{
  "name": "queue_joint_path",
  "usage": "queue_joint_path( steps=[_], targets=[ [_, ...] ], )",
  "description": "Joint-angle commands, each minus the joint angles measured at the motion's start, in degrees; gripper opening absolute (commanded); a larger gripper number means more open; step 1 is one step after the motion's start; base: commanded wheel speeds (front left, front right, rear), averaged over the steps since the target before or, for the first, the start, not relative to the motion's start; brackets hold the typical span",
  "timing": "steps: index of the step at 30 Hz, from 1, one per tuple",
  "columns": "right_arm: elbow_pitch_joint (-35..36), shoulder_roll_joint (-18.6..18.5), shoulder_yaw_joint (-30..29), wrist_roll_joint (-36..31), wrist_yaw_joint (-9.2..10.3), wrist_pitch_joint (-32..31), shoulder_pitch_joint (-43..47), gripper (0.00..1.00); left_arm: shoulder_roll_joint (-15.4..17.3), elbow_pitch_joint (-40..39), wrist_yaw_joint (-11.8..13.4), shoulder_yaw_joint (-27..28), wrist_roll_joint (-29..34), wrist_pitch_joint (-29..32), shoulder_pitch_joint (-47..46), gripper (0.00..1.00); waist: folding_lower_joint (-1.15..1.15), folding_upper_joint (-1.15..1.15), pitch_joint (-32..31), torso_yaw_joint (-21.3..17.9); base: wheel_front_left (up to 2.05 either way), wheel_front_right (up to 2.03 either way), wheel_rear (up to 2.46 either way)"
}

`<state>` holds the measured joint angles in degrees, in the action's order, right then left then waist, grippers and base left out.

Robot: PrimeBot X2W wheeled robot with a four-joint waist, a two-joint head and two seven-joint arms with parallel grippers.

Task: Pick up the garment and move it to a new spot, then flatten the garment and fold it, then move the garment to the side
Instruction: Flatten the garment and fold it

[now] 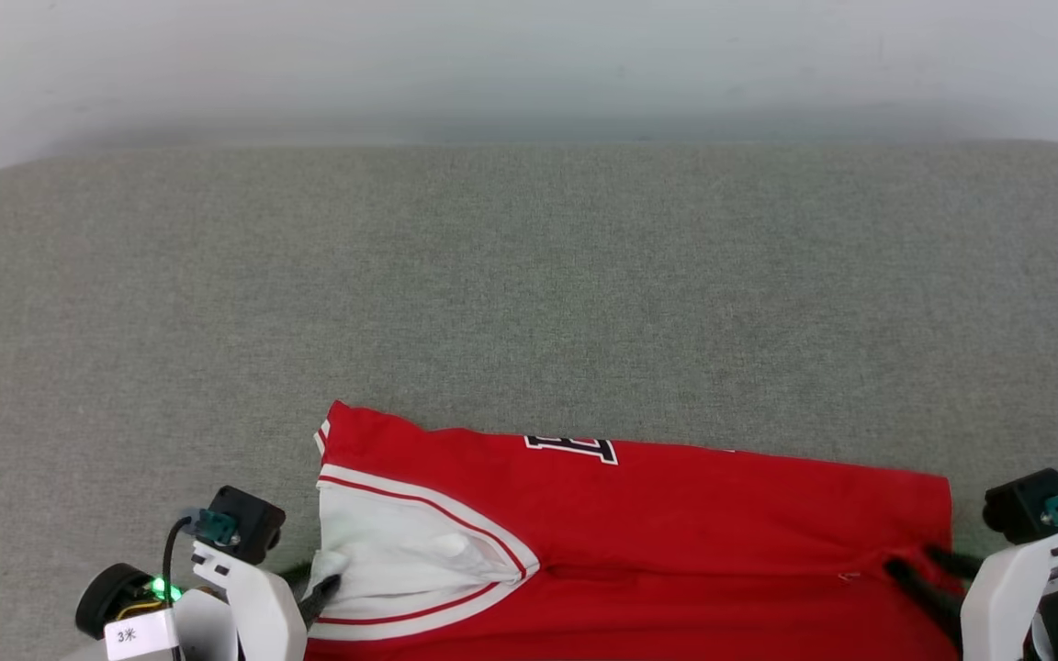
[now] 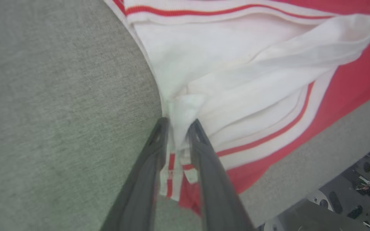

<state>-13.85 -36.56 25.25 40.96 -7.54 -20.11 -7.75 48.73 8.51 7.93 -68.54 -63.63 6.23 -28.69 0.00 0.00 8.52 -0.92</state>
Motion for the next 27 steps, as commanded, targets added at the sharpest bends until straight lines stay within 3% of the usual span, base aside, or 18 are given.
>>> queue_joint_path(
  steps=[1, 8, 14, 20, 27],
  targets=[
    [0.17, 0.03, -0.4, 0.22, 0.11, 0.46, -0.71, 1.0, 0.35, -0.03, 0.55, 0.21, 0.41, -0.67, 0.74, 1.0, 0.0, 0.0, -0.61, 0.03, 0.0, 0.0, 0.0],
    [6.0, -2.1, -5.14, 1.02, 0.1, 0.81, 1.37, 1.0, 2.25, -3.68, 5.81, 2.03, 3.54, -7.38, 1.97, 1.0, 0.0, 0.0, -3.0, 0.33, 0.0, 0.0, 0.0],
    [12.13, -3.45, -12.32, 0.99, 0.1, -2.27, 3.52, 1.0, 2.86, -6.63, 12.22, 4.75, 5.67, -13.87, 3.15, 1.0, 0.0, 0.0, -3.88, 0.85, 0.0, 0.0, 0.0],
    [14.62, -2.8, -18.48, 0.28, 0.09, -7.88, 6.13, 1.0, 1.59, -8.17, 18.92, 8.51, 8.29, -20.16, 4.74, 1.0, 0.0, 0.0, -4.09, 1.77, 0.0, 0.0, 0.0],
    [13.5, -2.34, -22.14, 0.33, 0.08, -16.37, 8.88, 1.0, -1.75, -10.58, 25.41, 17.33, 16.04, -21.5, 9.03, 1.0, 0.0, 0.0, -3.5, 3.17, 0.0, 0.0, 0.0]
  ],
)
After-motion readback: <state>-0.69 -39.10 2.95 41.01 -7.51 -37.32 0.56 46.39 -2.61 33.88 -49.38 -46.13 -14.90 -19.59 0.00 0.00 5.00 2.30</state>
